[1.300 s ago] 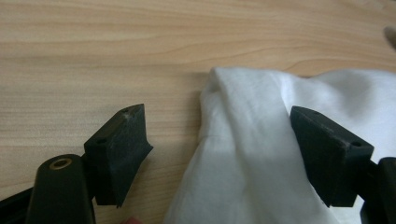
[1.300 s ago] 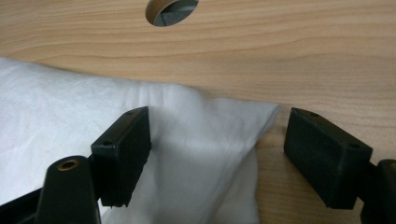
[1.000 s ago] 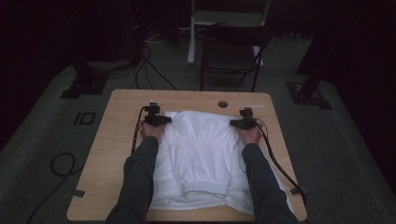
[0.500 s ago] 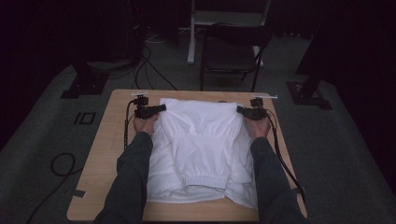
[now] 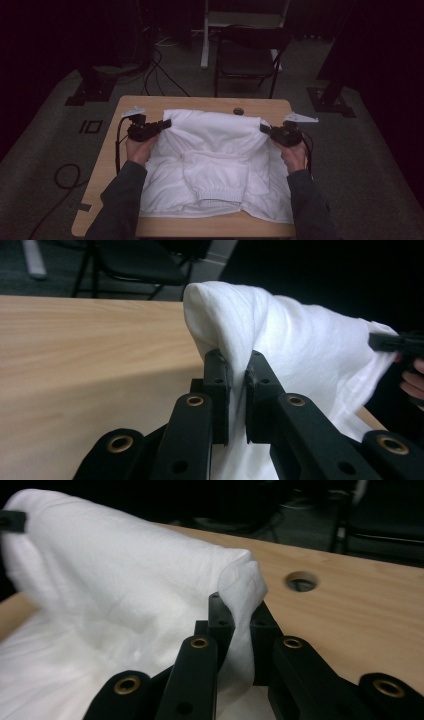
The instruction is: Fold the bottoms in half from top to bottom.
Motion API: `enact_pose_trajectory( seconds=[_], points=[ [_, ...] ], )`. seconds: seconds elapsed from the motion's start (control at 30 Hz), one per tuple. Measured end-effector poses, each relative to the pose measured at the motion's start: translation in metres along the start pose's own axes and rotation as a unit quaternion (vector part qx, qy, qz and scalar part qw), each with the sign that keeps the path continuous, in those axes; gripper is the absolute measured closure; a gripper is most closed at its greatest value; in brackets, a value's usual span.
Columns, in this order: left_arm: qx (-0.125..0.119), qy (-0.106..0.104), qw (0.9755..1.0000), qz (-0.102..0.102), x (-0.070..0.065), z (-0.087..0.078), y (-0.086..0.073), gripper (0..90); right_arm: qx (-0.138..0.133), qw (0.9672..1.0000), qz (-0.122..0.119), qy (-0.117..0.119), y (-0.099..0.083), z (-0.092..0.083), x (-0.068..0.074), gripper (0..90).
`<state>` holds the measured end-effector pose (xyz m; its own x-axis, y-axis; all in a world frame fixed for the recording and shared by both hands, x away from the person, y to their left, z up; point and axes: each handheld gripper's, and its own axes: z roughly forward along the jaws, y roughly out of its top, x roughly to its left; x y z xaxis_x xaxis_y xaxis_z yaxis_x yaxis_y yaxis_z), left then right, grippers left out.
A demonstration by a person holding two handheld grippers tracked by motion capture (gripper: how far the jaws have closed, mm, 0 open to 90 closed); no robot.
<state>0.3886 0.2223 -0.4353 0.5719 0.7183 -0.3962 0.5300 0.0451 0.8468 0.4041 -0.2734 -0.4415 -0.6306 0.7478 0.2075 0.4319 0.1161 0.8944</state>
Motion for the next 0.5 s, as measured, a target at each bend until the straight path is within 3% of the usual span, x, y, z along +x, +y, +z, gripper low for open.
enact_pose_trajectory(
  seconds=[0.1,0.37,0.5],
  points=[
    [0.000,-0.011,0.9999,0.013,-0.011,-0.019,-0.018,82.4,-0.004,0.9997,-0.012,0.021,-0.014,-0.017,0.013,84.6],
    [0.003,-0.030,0.9994,0.016,-0.028,-0.054,-0.075,80.9,-0.012,0.9982,-0.037,0.045,-0.052,-0.051,0.040,83.6],
    [0.021,-0.034,0.9991,0.014,-0.034,-0.063,-0.105,78.9,-0.004,0.9981,-0.027,0.055,-0.080,-0.060,0.047,83.4]
  ],
)
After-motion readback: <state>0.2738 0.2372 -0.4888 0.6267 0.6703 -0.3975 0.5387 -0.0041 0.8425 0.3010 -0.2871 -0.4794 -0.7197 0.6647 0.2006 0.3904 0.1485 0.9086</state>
